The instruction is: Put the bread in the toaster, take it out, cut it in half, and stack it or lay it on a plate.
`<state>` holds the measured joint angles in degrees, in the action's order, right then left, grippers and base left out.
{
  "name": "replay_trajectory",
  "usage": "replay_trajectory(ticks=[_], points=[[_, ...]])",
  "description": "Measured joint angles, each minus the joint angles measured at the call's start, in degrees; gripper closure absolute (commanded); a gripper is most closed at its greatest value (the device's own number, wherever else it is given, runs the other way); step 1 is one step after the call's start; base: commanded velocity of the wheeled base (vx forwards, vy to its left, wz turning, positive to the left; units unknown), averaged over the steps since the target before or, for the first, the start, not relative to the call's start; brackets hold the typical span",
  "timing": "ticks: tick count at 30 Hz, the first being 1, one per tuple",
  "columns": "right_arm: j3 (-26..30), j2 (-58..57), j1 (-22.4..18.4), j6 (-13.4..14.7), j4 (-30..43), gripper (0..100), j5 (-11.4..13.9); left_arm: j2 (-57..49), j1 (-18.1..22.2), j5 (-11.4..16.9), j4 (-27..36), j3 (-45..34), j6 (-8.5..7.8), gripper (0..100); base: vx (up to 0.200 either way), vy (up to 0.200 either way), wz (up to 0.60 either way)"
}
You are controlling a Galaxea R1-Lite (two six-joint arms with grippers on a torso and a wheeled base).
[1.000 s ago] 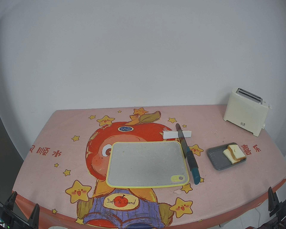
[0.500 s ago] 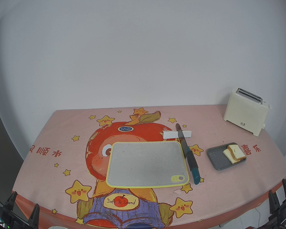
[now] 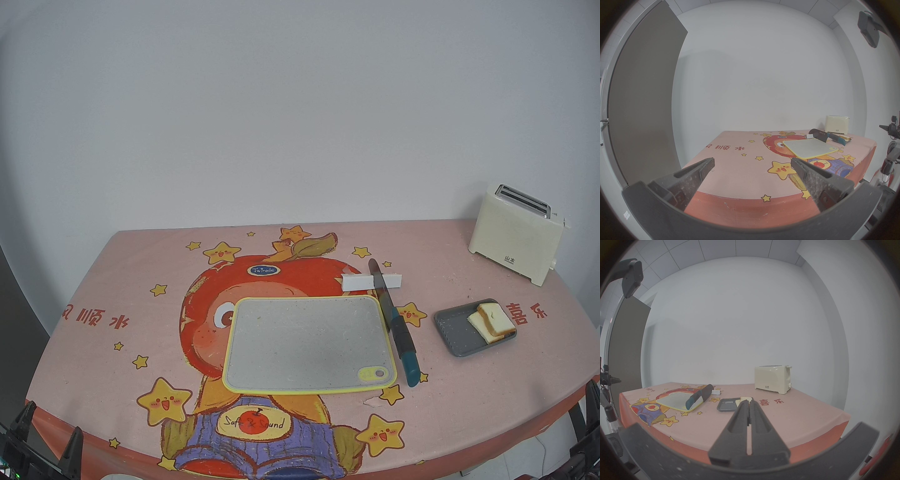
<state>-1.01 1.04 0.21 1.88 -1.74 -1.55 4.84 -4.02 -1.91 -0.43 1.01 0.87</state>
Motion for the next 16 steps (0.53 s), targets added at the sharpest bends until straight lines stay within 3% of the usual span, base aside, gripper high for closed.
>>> replay_trajectory(ticks=[5,10,16], points=[[0.00,-0.02,-0.05,-1.33,0.33,100,0.24,-0.18,0.44,0.06,0.00,0.00,-0.02,0,0.000,0.000,0.00],[0.00,-0.02,-0.05,-3.24,0.51,100,2.39,-1.89,3.32,0.17,0.10,0.00,-0.22,0,0.000,0.000,0.00],[0.00,-0.02,-0.05,-3.64,0.63,100,2.78,-3.22,4.77,0.26,0.16,0.00,-0.29,0,0.000,0.000,0.00]])
